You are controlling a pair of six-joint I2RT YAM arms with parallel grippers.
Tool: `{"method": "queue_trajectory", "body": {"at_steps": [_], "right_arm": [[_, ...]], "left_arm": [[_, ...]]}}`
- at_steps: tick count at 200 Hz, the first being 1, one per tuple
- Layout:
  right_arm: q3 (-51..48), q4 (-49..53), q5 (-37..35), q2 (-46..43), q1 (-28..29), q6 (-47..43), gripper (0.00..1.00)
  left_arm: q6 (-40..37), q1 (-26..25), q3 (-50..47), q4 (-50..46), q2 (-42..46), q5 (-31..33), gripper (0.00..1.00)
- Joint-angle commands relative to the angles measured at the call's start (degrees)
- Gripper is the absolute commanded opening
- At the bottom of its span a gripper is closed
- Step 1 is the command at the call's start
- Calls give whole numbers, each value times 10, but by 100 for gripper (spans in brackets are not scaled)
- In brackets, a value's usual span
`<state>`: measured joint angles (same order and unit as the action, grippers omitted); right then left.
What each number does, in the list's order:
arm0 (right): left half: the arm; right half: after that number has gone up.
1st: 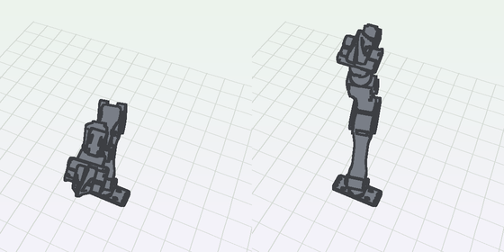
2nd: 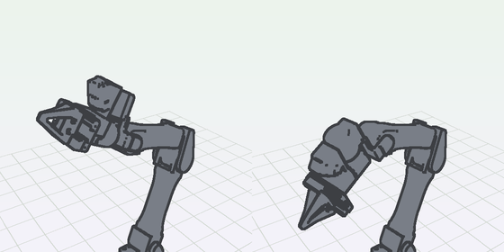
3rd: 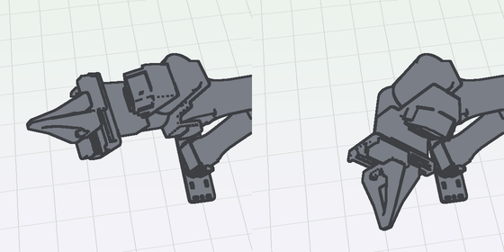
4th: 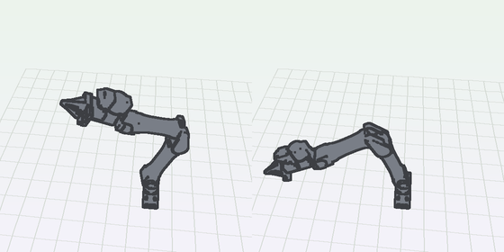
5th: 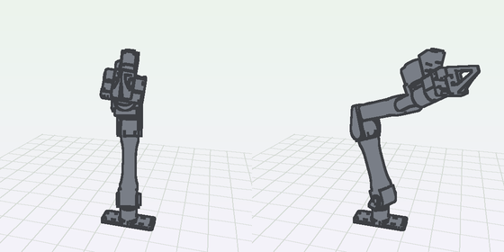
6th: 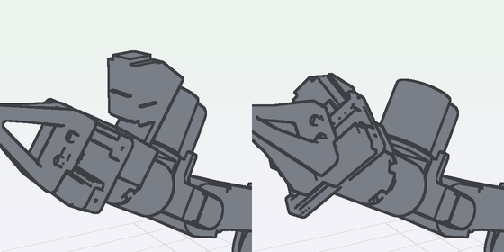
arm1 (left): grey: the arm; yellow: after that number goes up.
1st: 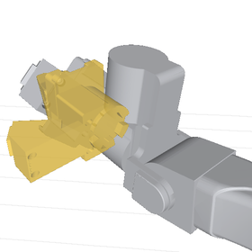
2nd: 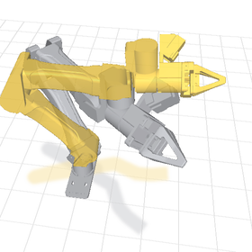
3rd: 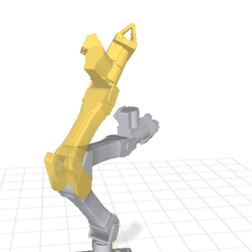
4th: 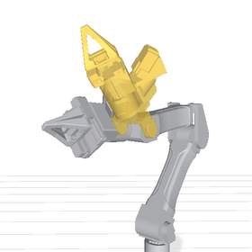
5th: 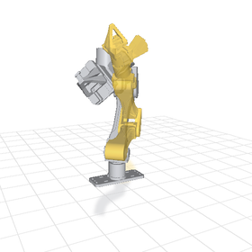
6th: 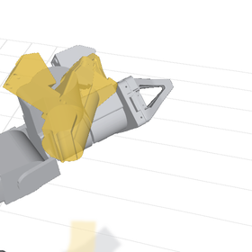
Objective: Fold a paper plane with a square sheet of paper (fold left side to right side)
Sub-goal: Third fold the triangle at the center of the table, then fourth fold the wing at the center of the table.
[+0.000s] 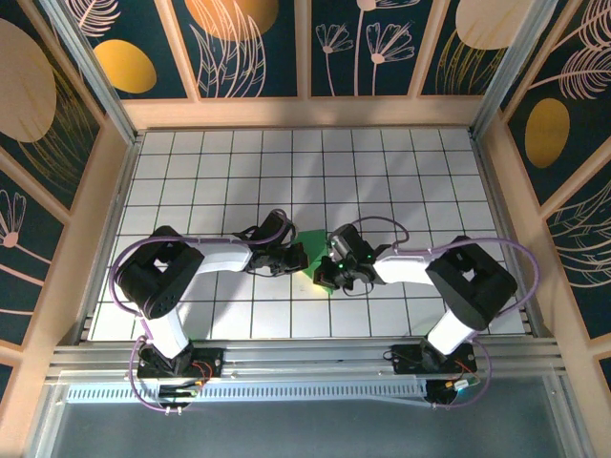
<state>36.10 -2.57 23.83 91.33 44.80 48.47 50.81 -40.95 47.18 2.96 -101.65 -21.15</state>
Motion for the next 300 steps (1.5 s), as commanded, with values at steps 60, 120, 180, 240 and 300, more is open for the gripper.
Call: {"method": "queue_trajectory", "body": {"at_steps": [60,120,180,240,300], "right_arm": [[-105,125,-24,-120,6,31,0],[-79,171,-33,-215,-45,-17,4],[-16,96,-32,-194,-95,-173,40],[21,-3,-17,-53,-96,-271,45],[15,-50,11,-7,-96,-272,39]], "left_arm": [[-17,2,4,-41,-18,27,0],[7,2,7,-9,11,-11,4],[30,28,2,-1,96,-5,27],[51,93,-72,16,175,11,41],[54,94,-88,20,171,11,42]]}}
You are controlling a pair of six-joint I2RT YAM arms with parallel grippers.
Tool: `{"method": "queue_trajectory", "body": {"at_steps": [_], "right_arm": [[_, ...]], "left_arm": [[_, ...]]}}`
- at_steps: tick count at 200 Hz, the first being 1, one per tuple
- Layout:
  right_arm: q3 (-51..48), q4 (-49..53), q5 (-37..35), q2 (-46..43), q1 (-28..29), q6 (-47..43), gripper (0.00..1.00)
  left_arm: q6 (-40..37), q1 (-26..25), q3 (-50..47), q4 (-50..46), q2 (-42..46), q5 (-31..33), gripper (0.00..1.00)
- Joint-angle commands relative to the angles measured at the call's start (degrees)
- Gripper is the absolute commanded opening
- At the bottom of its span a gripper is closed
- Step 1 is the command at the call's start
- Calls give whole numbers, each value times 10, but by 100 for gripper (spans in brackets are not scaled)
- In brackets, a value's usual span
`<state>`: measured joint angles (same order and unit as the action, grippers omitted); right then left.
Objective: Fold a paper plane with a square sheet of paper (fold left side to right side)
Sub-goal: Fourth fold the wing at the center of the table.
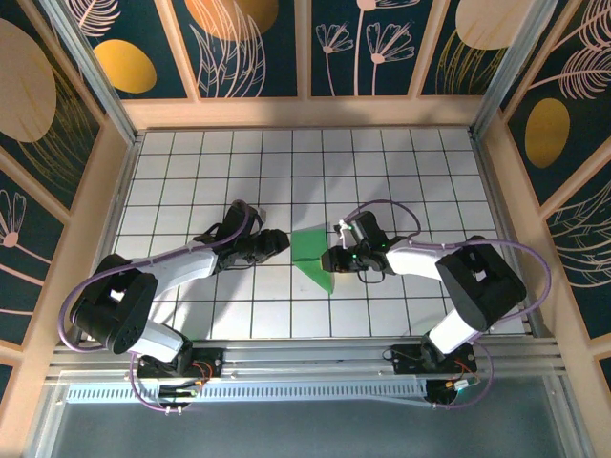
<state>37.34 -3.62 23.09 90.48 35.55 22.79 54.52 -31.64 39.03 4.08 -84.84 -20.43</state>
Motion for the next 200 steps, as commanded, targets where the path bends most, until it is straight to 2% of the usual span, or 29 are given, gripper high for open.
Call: {"method": "queue_trajectory", "body": {"at_steps": [1,59,78,95,148,200], "right_arm": [[2,-39,18,1,-3,-15,39],[-4,-45,26,-3,-4,-13,26],[-3,-40,24,-6,-3,-13,14],[-1,-29,20,-12,-3,-16,0],[-20,-29,5,-84,-5,-9,0],[-43,-42,11,-127,-16,2,0]], "left_arm": [[17,1,-6,8,3,4,42],[17,1,-2,12,-13,2,42],[20,1,-2,16,-15,0,43],[25,2,-2,23,-16,-2,46],[74,16,-25,122,-33,-48,58],[92,17,-13,193,-86,-103,59]]}}
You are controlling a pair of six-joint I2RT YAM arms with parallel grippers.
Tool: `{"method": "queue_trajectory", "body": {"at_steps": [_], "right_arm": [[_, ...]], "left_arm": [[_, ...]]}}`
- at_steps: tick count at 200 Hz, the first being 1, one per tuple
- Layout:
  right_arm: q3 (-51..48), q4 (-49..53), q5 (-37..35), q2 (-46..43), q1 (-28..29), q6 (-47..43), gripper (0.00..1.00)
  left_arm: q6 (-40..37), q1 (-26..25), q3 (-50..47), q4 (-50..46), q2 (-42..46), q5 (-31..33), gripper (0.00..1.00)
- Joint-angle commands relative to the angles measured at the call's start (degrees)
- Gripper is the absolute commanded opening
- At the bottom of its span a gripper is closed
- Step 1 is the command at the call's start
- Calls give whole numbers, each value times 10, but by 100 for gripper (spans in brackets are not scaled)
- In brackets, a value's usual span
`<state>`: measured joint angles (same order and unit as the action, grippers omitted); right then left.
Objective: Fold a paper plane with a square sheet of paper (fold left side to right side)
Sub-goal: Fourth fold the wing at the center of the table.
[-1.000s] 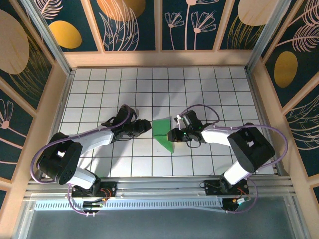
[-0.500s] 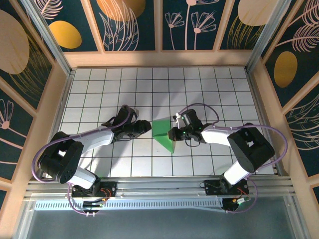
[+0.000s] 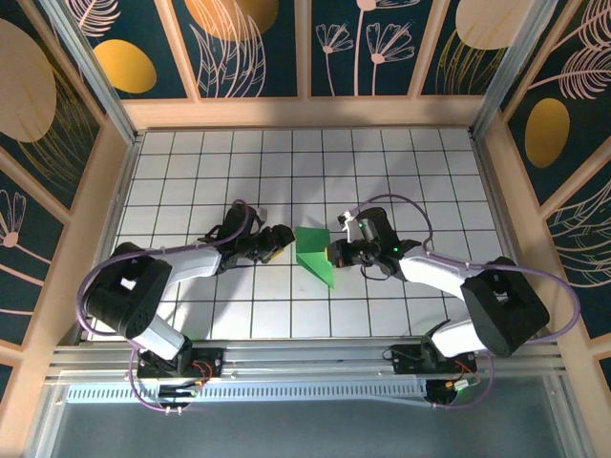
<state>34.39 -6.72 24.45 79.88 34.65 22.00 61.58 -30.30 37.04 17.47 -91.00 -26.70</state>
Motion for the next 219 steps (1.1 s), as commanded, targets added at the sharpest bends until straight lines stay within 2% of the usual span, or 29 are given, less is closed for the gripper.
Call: {"method": "queue_trajectory", "body": {"at_steps": [1,66,109,138,192,219], "right_arm": [[-15,-11,-3,-22,-7,11,0],[-24,-22,3,-29,-12,16,0],[-27,-24,3,-32,-12,17,0],[-29,-24,4,-31,-13,18,0],[-29,-14,-17,-30,-15,21,0],[-11,28,-55,-35,-15,19,13]], "left_arm": [[21,3,7,60,-25,-41,59],[12,3,54,80,-106,-87,55],[8,2,81,88,-151,-101,47],[-1,2,91,80,-170,-98,37],[-30,2,96,39,-159,-67,10],[-27,0,86,35,-140,-54,4]]}}
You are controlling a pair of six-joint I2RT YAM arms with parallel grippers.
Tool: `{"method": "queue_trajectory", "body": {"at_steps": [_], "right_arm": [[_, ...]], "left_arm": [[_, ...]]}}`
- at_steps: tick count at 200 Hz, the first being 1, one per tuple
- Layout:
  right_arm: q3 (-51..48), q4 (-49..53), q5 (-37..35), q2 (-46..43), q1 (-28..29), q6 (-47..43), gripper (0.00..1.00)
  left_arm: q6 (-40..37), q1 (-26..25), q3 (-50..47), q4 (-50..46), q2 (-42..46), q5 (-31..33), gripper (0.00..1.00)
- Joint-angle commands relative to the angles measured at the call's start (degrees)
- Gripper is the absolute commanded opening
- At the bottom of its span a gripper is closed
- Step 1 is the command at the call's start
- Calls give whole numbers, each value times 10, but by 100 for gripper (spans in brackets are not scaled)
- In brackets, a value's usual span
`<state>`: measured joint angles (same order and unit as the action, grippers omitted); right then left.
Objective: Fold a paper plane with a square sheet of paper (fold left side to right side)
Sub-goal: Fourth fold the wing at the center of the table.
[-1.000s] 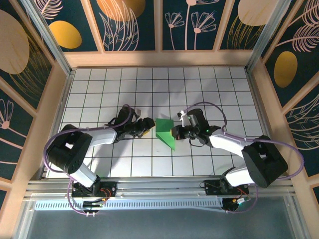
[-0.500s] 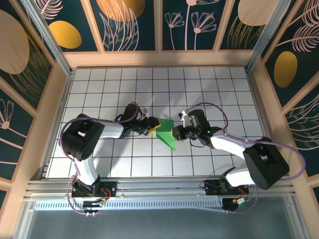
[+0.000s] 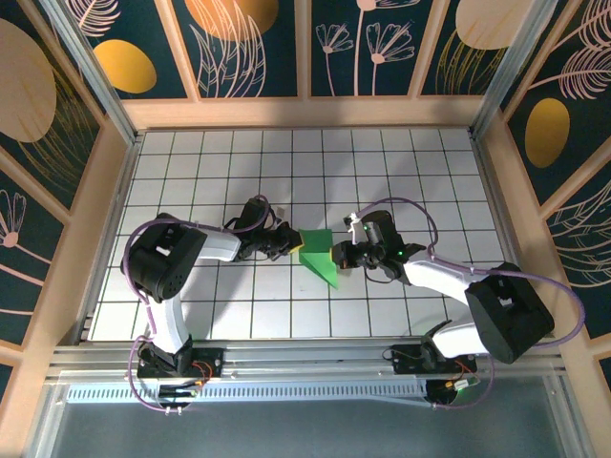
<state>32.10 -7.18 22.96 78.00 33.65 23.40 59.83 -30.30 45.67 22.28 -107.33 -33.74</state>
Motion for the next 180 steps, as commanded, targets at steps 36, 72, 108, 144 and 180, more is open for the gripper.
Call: {"method": "queue_trajectory", "body": {"at_steps": [36,72,108,144,180], "right_arm": [[57,127,-122,-50,0,9,34],[97,223,-215,-87,37,39,41],[116,269,-310,-82,142,93,43],[130,279,-379,-19,239,138,46],[155,286,-406,63,290,149,48]], "left_arm": [[26,-8,-23,-13,60,55,0],[88,-22,-53,-6,109,105,0],[124,-34,-57,2,127,122,0],[132,-40,-50,-6,127,129,0],[132,-45,-47,-11,125,129,0]]}}
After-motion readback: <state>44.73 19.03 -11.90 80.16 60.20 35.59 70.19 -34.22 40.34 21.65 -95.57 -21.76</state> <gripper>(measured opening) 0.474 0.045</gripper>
